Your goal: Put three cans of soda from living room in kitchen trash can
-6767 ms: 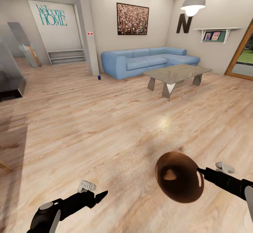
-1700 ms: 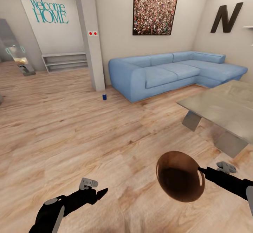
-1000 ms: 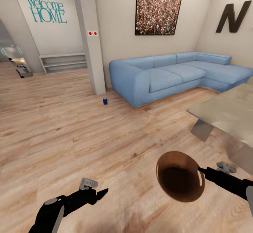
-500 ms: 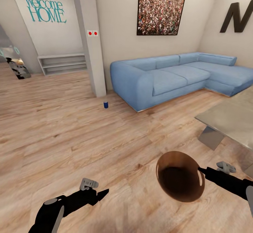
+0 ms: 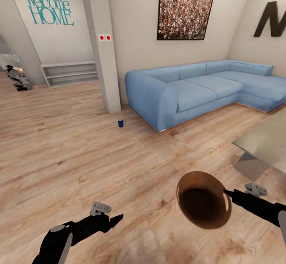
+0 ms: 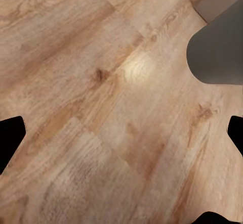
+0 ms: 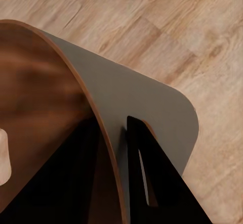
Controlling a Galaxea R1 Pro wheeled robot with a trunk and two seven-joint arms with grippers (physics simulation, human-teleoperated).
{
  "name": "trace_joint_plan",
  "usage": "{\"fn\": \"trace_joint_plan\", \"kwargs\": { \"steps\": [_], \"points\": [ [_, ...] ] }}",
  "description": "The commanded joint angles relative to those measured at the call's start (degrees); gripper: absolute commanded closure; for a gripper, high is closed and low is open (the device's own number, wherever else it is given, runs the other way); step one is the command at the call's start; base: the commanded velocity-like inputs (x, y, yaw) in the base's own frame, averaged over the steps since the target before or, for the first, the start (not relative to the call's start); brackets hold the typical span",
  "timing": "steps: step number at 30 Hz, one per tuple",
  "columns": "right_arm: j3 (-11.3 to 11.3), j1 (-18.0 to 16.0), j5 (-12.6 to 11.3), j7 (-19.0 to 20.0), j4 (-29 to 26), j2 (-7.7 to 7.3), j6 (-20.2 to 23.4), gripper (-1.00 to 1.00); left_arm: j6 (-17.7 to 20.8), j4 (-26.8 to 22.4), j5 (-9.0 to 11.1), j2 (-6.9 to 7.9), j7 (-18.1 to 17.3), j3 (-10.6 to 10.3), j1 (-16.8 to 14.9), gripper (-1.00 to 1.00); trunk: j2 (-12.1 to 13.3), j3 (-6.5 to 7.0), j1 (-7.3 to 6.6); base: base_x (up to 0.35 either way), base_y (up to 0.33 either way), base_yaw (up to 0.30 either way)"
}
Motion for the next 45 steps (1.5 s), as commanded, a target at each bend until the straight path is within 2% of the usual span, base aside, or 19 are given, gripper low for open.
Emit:
{"fn": "trace_joint_plan", "kwargs": {
  "steps": [1, 45],
  "points": [
    [0.02, -0.02, -1.75, 0.08, -0.03, -0.01, 0.36, 1.0, 0.0, 0.0, 0.0, 0.0, 0.01, 0.0, 0.0, -1.0, 0.0, 0.01, 0.0, 0.341, 0.103, 0.0],
    [0.02, -0.02, -1.66, 0.08, -0.05, 0.05, 0.36, 1.0, 0.0, 0.0, 0.01, 0.0, -0.01, 0.0, 0.0, -1.0, 0.0, 0.01, 0.0, 0.34, 0.103, 0.0]
  ]
}}
